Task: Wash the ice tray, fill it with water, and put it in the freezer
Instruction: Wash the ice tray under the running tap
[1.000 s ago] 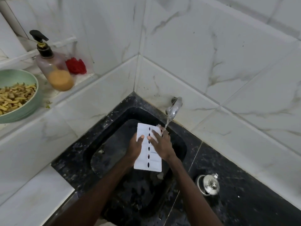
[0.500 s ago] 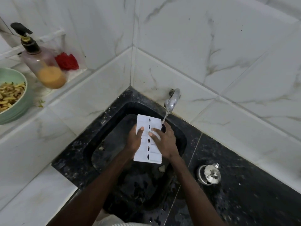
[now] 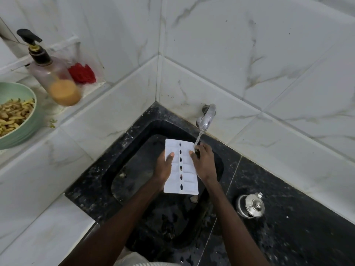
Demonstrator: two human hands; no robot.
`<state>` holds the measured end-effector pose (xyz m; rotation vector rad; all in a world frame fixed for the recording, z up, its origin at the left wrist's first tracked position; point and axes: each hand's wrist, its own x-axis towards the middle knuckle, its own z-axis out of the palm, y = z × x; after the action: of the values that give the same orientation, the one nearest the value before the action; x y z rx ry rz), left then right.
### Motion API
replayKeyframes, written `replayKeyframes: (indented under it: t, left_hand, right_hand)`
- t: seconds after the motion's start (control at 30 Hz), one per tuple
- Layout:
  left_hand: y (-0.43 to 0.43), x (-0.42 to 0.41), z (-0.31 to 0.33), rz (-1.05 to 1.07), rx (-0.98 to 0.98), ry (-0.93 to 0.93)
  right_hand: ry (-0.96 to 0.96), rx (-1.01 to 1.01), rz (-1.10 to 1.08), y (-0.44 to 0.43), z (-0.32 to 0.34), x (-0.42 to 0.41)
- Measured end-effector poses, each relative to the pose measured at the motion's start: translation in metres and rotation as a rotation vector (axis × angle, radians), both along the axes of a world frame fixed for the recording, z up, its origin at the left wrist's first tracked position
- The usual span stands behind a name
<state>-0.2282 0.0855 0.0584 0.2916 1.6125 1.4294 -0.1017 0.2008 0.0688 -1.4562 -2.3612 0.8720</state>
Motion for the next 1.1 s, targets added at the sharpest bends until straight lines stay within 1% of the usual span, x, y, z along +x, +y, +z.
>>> replayKeyframes:
  t: [0.1, 0.2, 0.27, 0.33, 0.4, 0.47, 0.53, 0.6, 0.67, 0.73, 0.83, 0.87, 0.97, 1.0, 1.07, 1.1]
  left_hand:
    - [0.001, 0.003, 0.005, 0.003, 0.006, -0.020]
    - [0.003, -0.003, 0.002, 0.021, -0.006, 0.010]
    - [0.003, -0.008, -0.001, 0.054, -0.016, -0.010]
    - [0.004, -0.009, -0.005, 0.082, -0.039, -0.032]
    - [0.007, -0.004, -0.004, 0.096, -0.066, -0.008]
    - [0.010, 0.001, -0.004, 0.105, -0.073, 0.023]
    - [0.011, 0.002, -0.004, 0.120, -0.063, 0.050]
    - [0.011, -0.003, -0.005, 0.153, -0.073, 0.061]
    - [0.010, -0.008, -0.004, 0.174, -0.103, 0.064]
    - [0.009, -0.008, -0.005, 0.159, -0.118, 0.080]
    - [0.009, -0.004, -0.005, 0.108, -0.102, 0.095]
    - [0.009, -0.004, -0.003, 0.099, -0.094, 0.095]
    - [0.004, -0.010, 0.003, 0.102, -0.072, 0.096]
    - [0.003, -0.011, 0.005, 0.102, -0.078, 0.104]
    - [0.001, -0.009, 0.009, 0.091, -0.089, 0.106]
    - [0.002, -0.006, 0.011, 0.081, -0.084, 0.104]
  right_hand:
    - [-0.061, -0.024, 0.043, 0.006, -0.003, -0.002]
    - [-0.134, 0.051, 0.165, 0.003, -0.005, 0.003]
    - [-0.211, 0.085, 0.251, -0.002, -0.005, 0.007]
    - [-0.249, 0.129, 0.245, -0.005, -0.006, 0.012]
    - [-0.215, 0.109, 0.195, -0.008, -0.006, 0.012]
    - [-0.153, 0.101, 0.208, -0.016, -0.007, 0.006]
    - [-0.090, 0.158, 0.254, -0.030, -0.013, 0.004]
    - [-0.005, 0.190, 0.228, -0.040, -0.015, 0.009]
    - [0.001, 0.153, 0.161, -0.042, -0.013, 0.019]
    - [-0.053, 0.119, 0.104, -0.039, -0.008, 0.025]
    - [-0.059, 0.038, 0.088, -0.039, -0.004, 0.014]
    - [-0.027, 0.016, 0.106, -0.042, -0.002, 0.009]
    - [0.181, -0.103, 0.145, -0.050, 0.005, 0.009]
    - [0.186, -0.082, 0.148, -0.047, 0.005, 0.013]
    - [0.105, -0.013, 0.096, -0.039, 0.004, 0.021]
    - [0.055, -0.008, 0.063, -0.035, 0.003, 0.023]
